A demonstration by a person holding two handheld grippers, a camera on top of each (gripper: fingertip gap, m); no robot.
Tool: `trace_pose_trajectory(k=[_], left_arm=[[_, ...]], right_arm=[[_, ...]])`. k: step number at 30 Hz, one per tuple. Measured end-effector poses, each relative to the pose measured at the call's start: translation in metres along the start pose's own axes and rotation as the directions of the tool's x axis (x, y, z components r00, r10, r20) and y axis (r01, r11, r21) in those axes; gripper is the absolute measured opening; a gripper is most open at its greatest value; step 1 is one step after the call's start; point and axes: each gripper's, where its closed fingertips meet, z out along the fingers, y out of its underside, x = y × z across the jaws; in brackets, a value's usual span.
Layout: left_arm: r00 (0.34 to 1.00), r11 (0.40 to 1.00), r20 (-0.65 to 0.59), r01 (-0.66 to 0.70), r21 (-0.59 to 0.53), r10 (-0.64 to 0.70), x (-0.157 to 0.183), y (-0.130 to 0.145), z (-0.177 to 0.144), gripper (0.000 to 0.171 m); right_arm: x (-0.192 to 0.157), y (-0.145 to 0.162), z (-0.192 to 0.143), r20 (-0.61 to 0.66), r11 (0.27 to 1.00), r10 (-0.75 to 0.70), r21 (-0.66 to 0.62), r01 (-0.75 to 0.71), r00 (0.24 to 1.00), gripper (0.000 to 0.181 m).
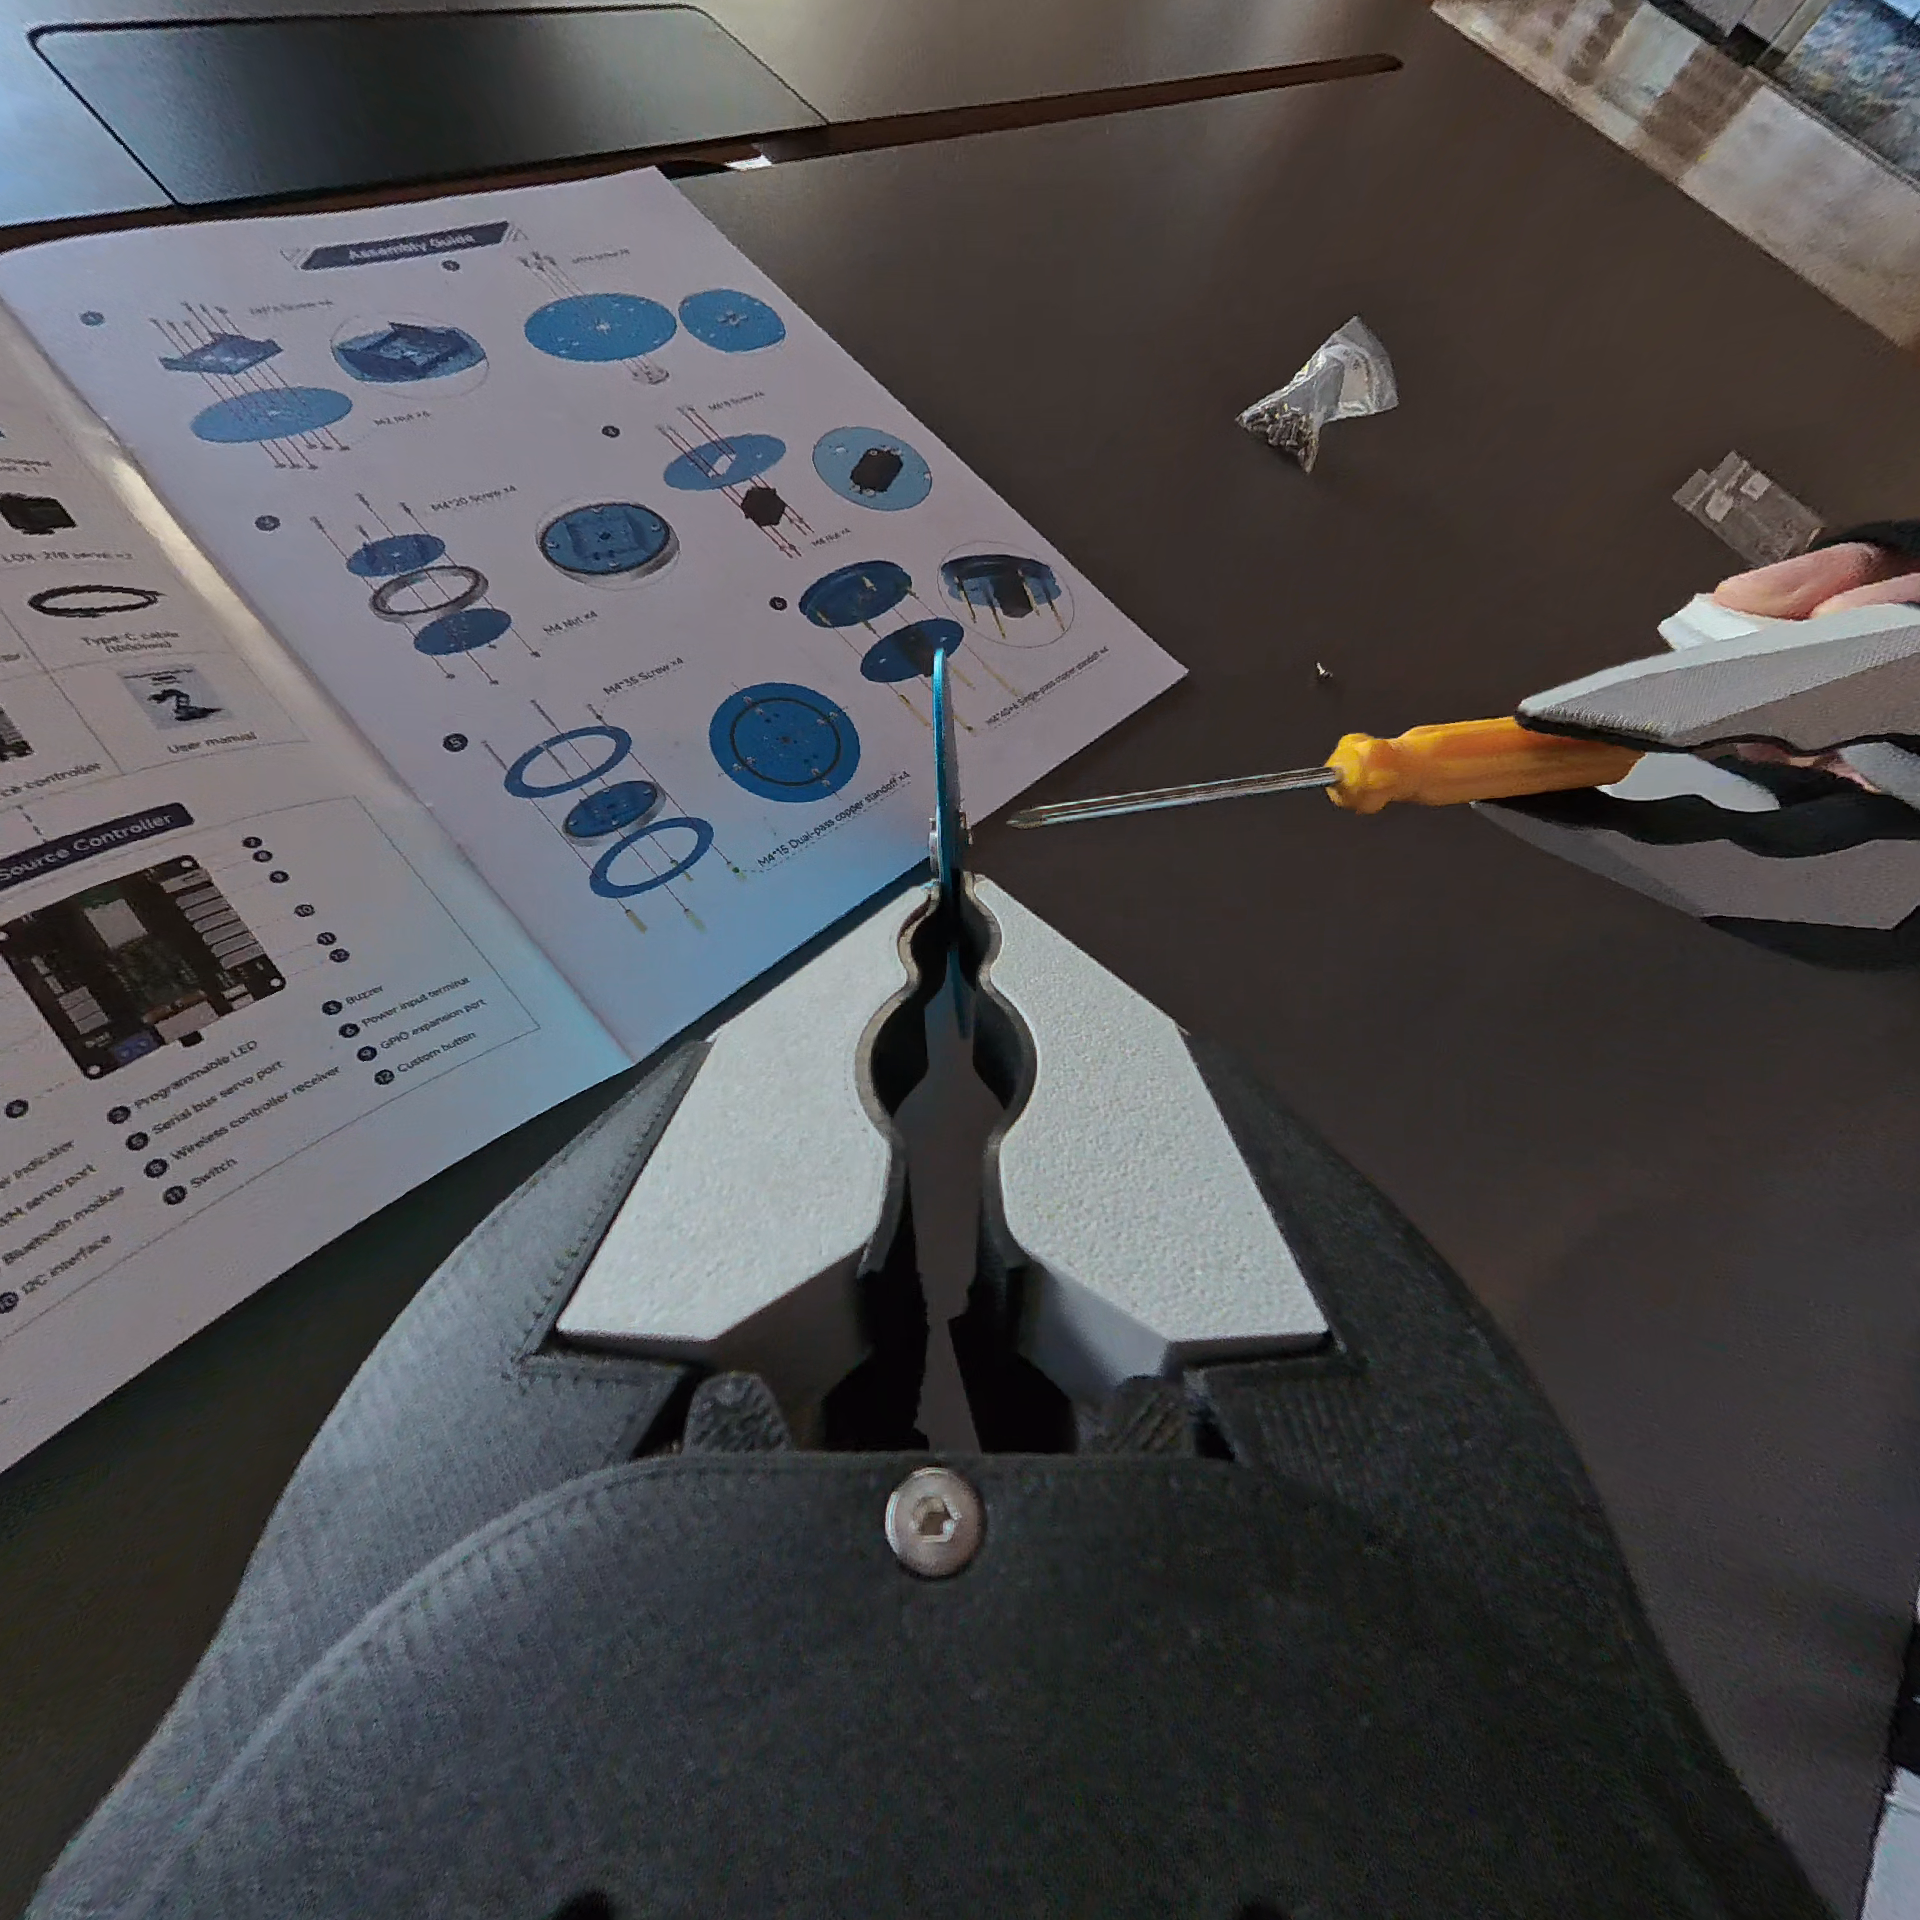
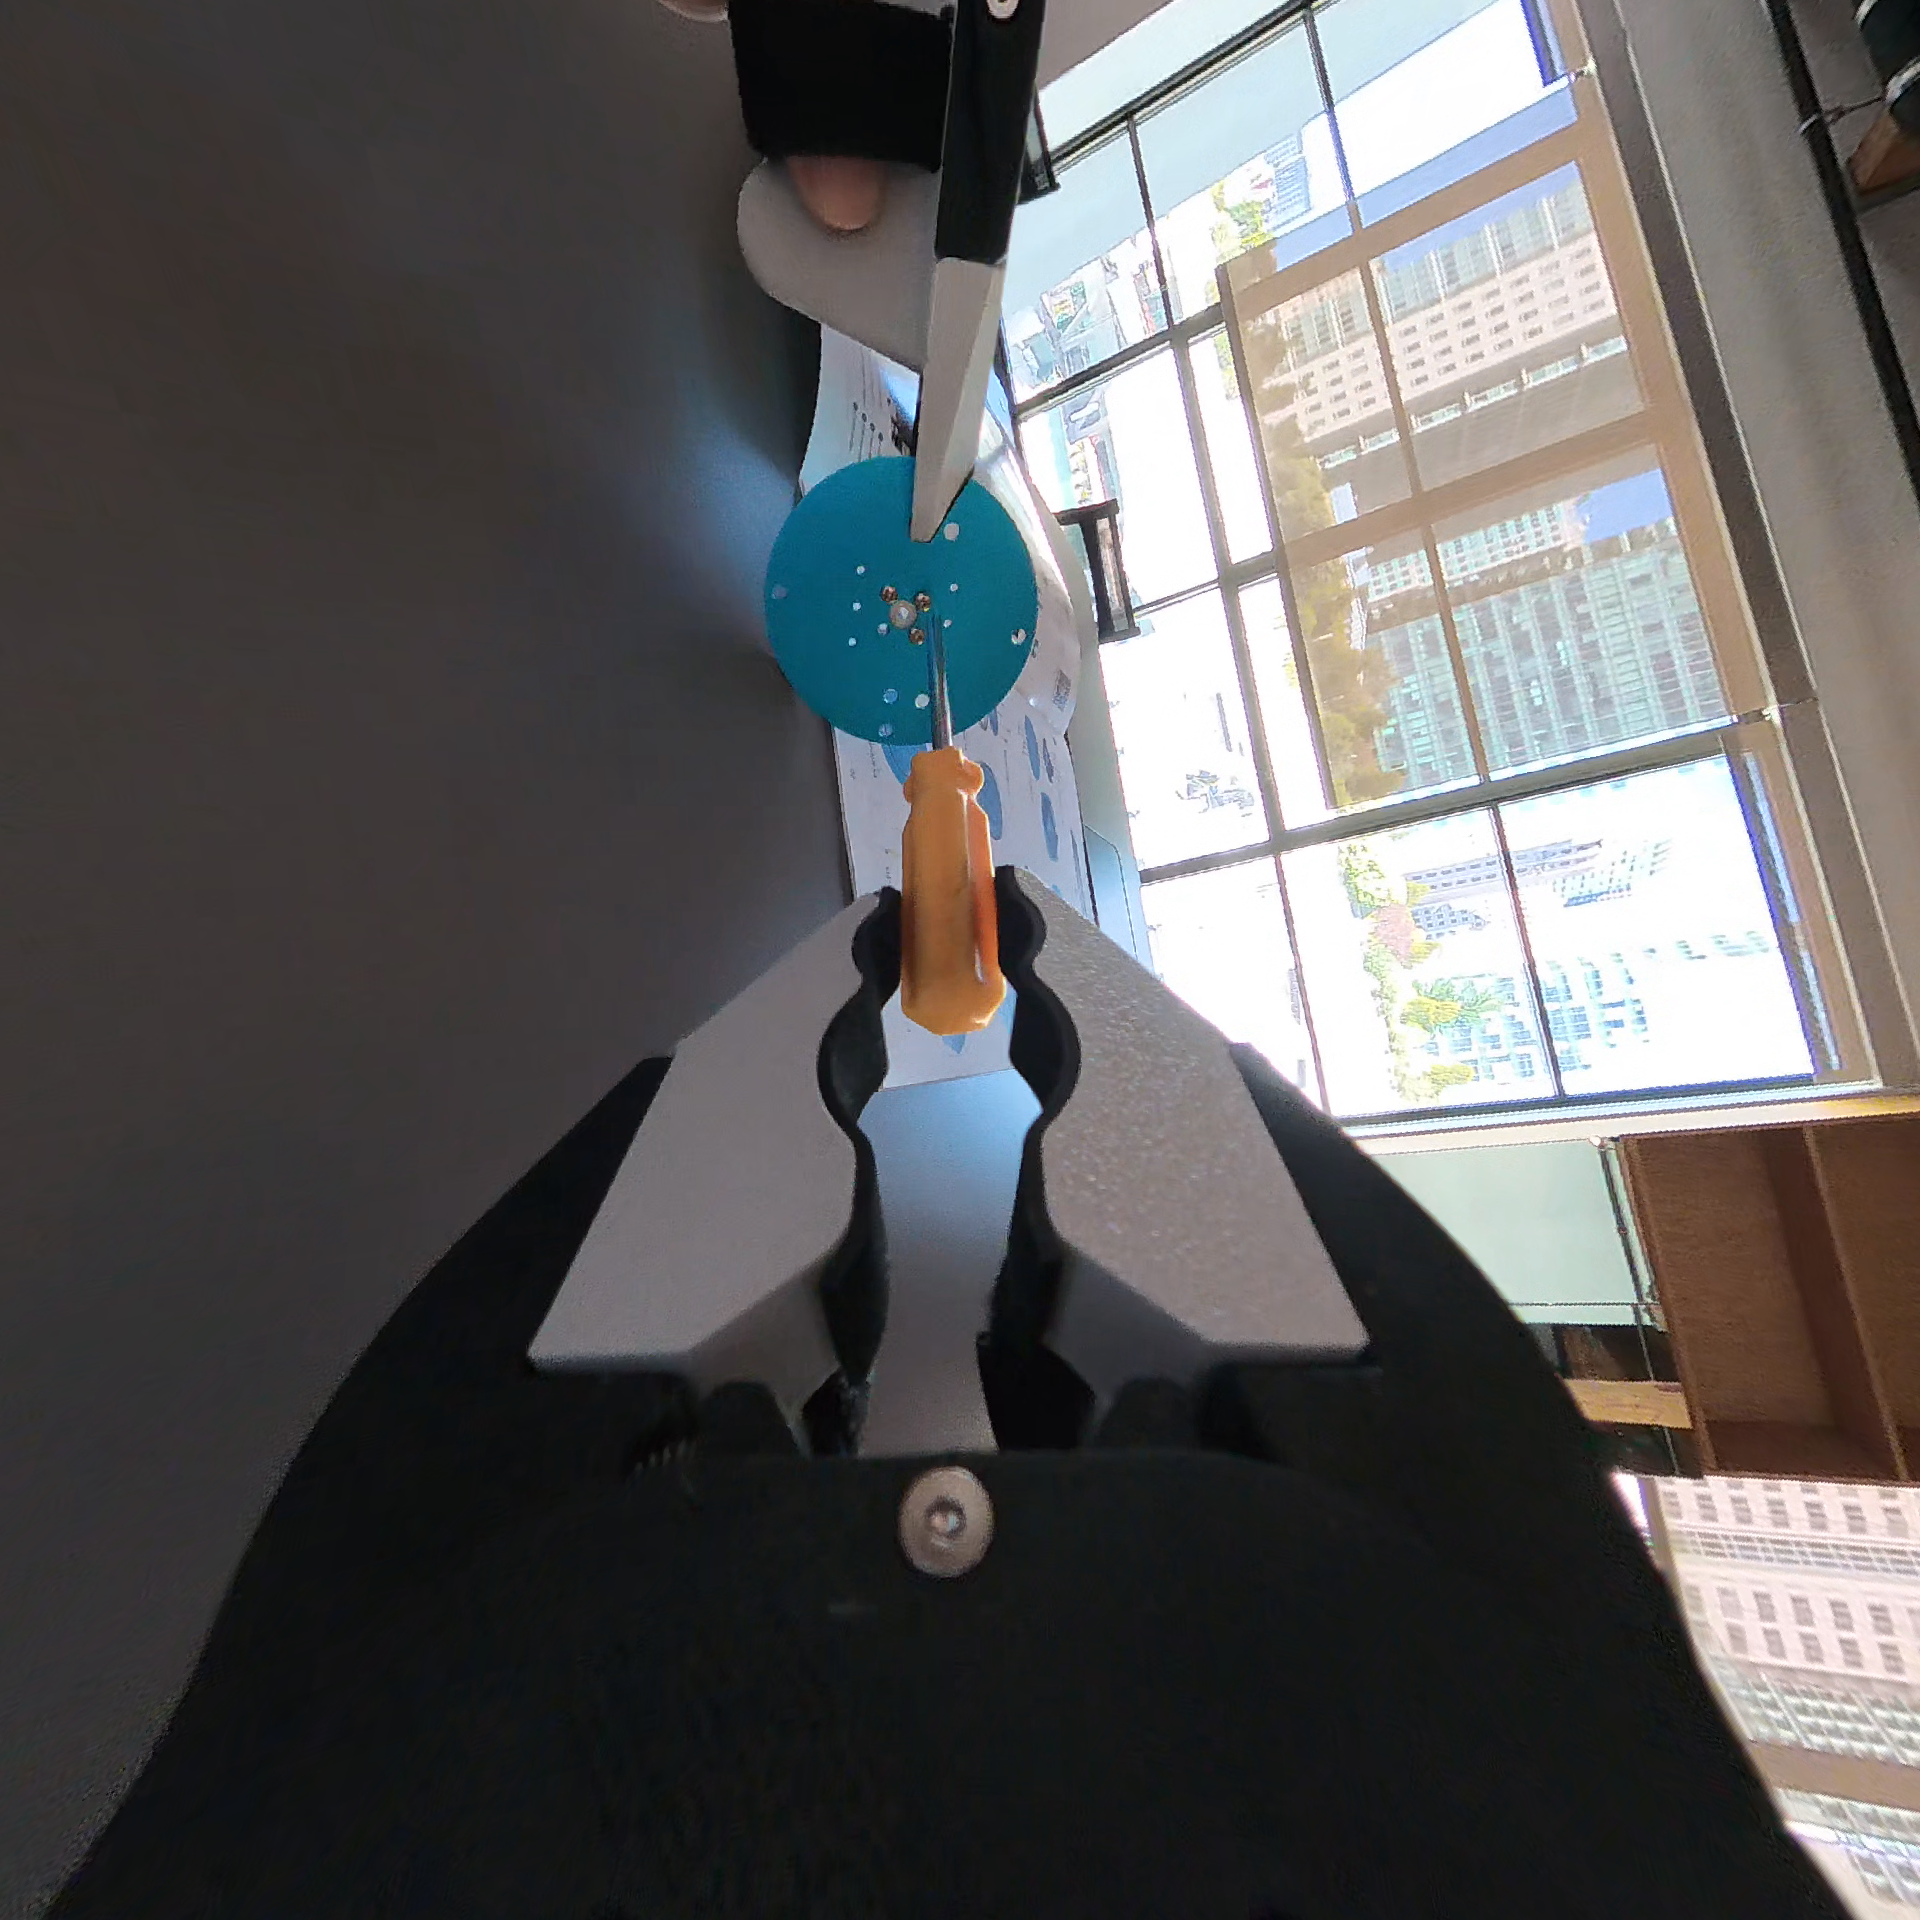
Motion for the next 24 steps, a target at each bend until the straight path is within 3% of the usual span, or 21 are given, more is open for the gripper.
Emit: trace_pose_trajectory(k=[18, 24], left_arm=[[1.000, 1.000, 0.004, -0.014, -0.003, 0.014, 0.003, 0.000, 0.000, 0.000], [0.986, 0.991, 0.102, -0.133, -0.023, 0.134, 0.004, -0.001, -0.001, 0.000]], right_arm=[[-0.002, 0.000, 0.007, 0.002, 0.999, -0.027, -0.024, 0.027, 1.000, 0.017], [0.000, -0.010, 0.004, 0.001, 0.998, -0.050, -0.049, 0.050, 0.999, 0.017]])
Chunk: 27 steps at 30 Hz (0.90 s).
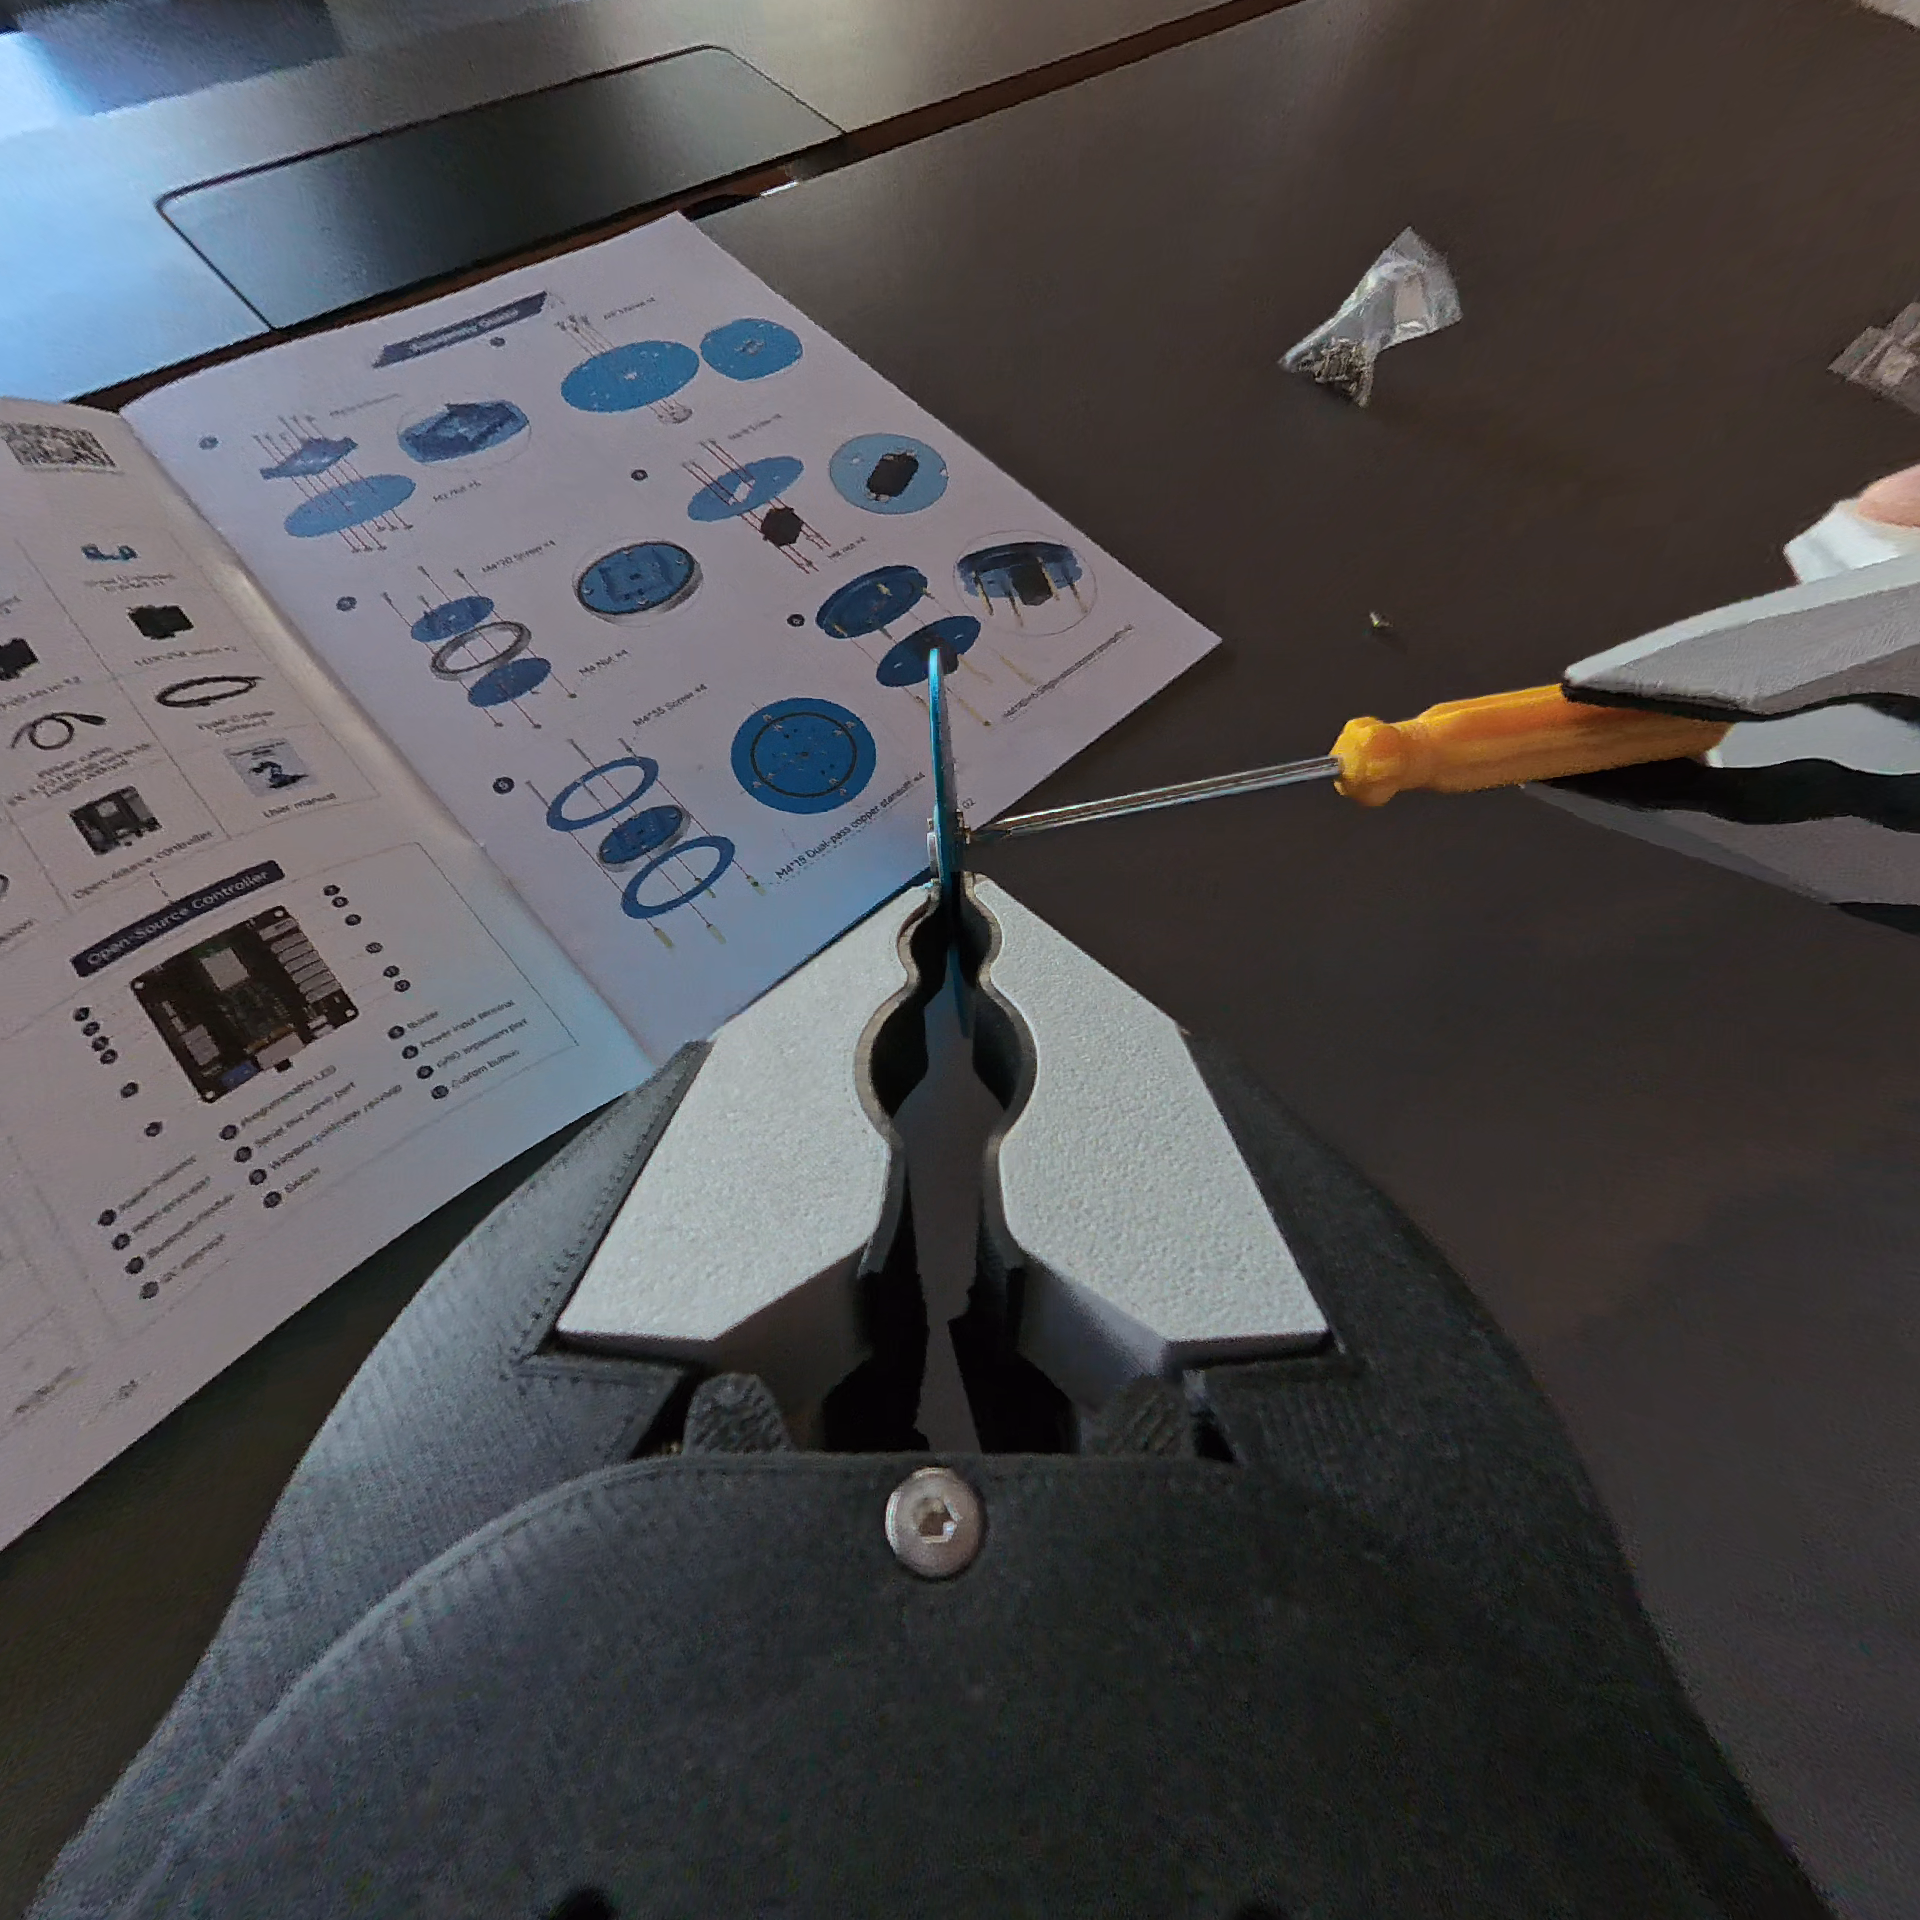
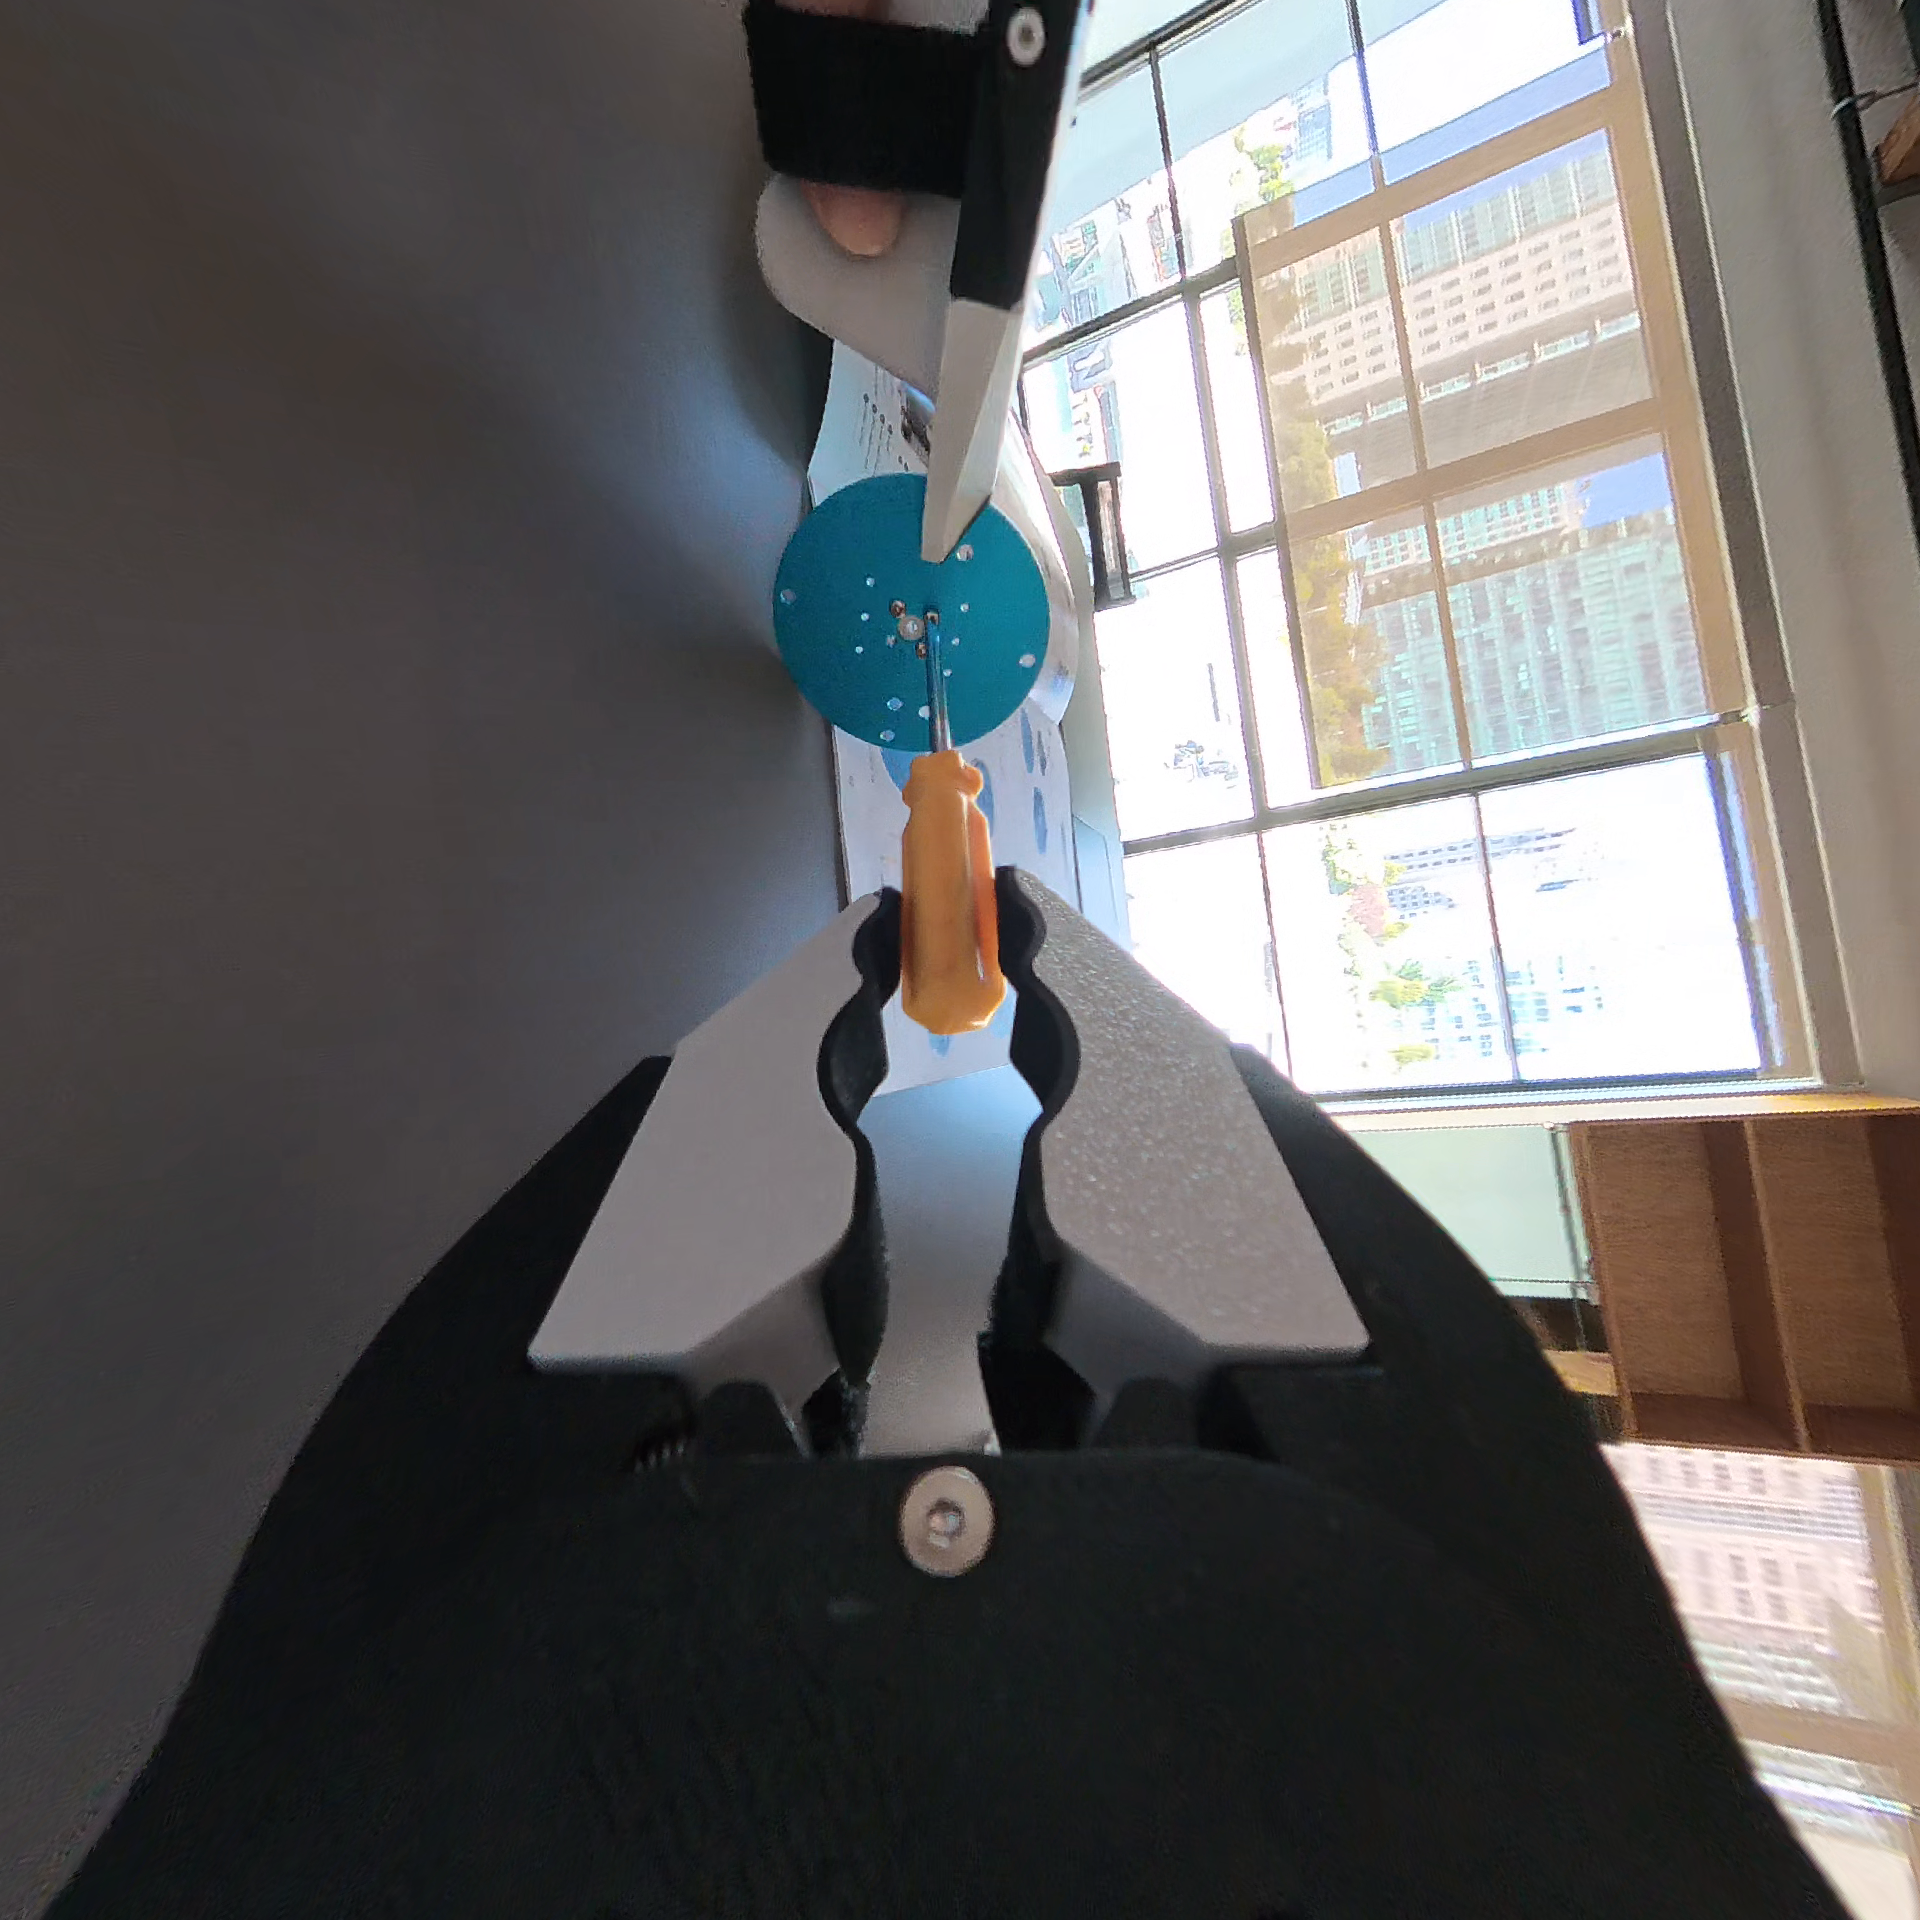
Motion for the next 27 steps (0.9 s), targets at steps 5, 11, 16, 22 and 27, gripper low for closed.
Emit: trace_pose_trajectory(k=[5, 11, 16, 22, 27], left_arm=[[0.995, 0.998, 0.073, -0.060, -0.020, 0.061, 0.002, 0.001, -0.001, 0.000], [0.997, 0.999, 0.062, -0.043, -0.016, 0.044, 0.000, 0.001, -0.002, 0.000], [0.998, 0.999, 0.056, -0.043, -0.012, 0.043, 0.000, 0.001, -0.001, 0.000], [0.998, 0.999, 0.053, -0.042, -0.008, 0.042, 0.001, 0.000, 0.000, 0.000], [0.997, 0.999, 0.063, -0.054, -0.007, 0.054, 0.002, 0.000, 0.001, 0.000]], right_arm=[[-0.002, -0.009, -0.002, -0.040, 0.987, -0.158, -0.041, 0.157, 0.987, 0.017], [0.001, -0.007, 0.000, 0.009, 0.999, 0.041, -0.019, -0.041, 0.999, 0.017], [0.005, 0.001, 0.003, 0.118, 0.924, 0.381, -0.027, -0.380, 0.917, 0.017], [0.006, 0.004, 0.005, 0.187, 0.786, 0.614, -0.060, -0.615, 0.766, 0.017], [0.007, -0.004, 0.003, 0.117, 0.921, 0.384, 0.020, -0.389, 0.916, 0.017]])
